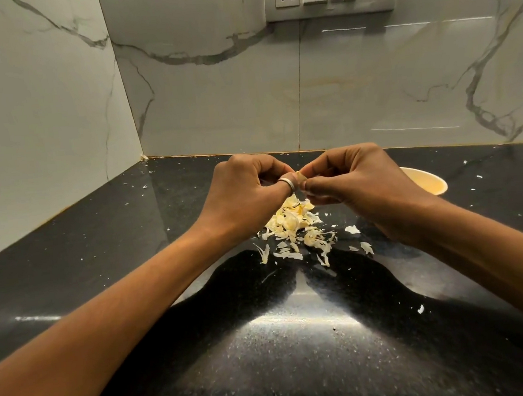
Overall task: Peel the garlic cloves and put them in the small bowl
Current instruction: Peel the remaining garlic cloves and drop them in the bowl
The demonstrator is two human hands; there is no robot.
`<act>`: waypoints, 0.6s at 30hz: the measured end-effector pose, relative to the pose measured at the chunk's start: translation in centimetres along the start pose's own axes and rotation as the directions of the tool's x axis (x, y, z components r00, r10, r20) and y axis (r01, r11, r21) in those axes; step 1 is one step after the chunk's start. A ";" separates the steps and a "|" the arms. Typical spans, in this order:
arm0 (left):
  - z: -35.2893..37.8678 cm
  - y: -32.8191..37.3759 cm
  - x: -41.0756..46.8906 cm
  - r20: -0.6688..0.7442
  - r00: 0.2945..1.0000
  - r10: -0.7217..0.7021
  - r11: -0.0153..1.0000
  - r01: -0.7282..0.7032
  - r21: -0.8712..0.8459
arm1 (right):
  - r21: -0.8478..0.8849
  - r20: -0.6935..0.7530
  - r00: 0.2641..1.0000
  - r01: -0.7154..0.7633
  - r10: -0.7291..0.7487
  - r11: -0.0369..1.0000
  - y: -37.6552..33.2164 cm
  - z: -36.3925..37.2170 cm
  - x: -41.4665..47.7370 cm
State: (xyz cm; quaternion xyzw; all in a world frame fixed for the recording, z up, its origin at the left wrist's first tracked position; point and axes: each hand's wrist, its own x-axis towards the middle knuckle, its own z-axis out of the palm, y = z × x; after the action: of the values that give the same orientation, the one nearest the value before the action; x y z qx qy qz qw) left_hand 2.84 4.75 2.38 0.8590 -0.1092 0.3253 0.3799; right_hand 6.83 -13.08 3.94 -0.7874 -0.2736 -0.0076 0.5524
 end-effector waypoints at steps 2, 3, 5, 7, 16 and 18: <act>0.0 -0.1 0.0 -0.008 1.000 0.015 1.000 -0.014 0.020 | -0.019 -0.007 1.000 0.009 -0.009 1.000 0.1 0.1 0.0; 0.0 -0.1 0.0 -0.008 1.000 0.023 0.999 -0.022 0.031 | -0.025 -0.010 1.000 0.014 -0.015 1.000 0.1 0.1 0.0; 0.0 -0.1 0.0 -0.006 0.999 0.037 0.998 -0.037 0.048 | -0.046 -0.013 1.000 0.025 -0.025 0.999 0.1 0.0 0.0; -0.1 -0.1 0.0 0.001 0.999 0.050 0.996 -0.049 0.072 | -0.035 -0.001 1.000 0.017 -0.017 0.999 0.1 0.0 0.0; -0.3 0.0 0.1 0.071 0.997 -0.005 1.000 0.003 0.029 | 0.373 0.035 0.988 -0.152 0.150 0.915 0.0 0.2 0.3; -0.3 -0.1 0.1 0.093 0.995 -0.038 0.999 0.039 -0.001 | 0.388 0.029 0.984 -0.172 0.175 0.905 0.0 0.3 0.3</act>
State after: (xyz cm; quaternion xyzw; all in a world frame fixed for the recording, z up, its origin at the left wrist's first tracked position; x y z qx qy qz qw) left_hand 2.84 5.01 2.54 0.8747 -0.1106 0.2776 0.3817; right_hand 6.97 -12.72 3.95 -0.6830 -0.1965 0.0933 0.6972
